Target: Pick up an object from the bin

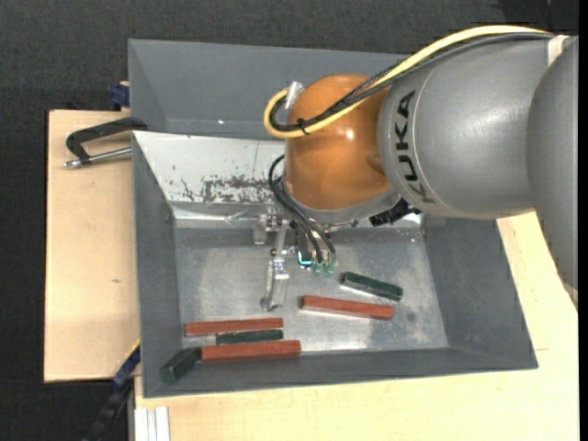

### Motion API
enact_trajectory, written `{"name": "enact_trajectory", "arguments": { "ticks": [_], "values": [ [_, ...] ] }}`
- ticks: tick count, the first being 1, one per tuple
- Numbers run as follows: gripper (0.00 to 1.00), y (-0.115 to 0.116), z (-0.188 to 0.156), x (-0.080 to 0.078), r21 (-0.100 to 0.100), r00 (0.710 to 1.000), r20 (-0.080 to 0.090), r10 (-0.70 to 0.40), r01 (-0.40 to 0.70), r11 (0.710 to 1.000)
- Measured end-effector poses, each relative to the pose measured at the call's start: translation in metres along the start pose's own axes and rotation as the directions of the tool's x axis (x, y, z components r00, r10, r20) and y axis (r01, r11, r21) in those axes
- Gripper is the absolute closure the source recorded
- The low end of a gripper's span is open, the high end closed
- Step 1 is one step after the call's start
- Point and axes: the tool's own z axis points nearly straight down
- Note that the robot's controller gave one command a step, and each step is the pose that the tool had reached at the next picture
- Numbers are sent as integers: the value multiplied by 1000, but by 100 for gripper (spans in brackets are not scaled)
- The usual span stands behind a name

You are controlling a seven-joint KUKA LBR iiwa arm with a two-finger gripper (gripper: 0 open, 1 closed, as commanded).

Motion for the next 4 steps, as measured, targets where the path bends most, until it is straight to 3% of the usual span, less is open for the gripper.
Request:
{"name": "enact_trajectory", "arguments": {
  "ticks": [1,2,3,4],
  "values": [
    [0,-1,-3,-2,-1,1000,7,1,-1,1000],
    [0,-14,11,8,-4,998,16,-67,67,998],
    [0,-29,39,22,5,994,4,-114,114,994],
    [0,-13,94,30,-3,999,11,36,-36,999]
  ]
}}
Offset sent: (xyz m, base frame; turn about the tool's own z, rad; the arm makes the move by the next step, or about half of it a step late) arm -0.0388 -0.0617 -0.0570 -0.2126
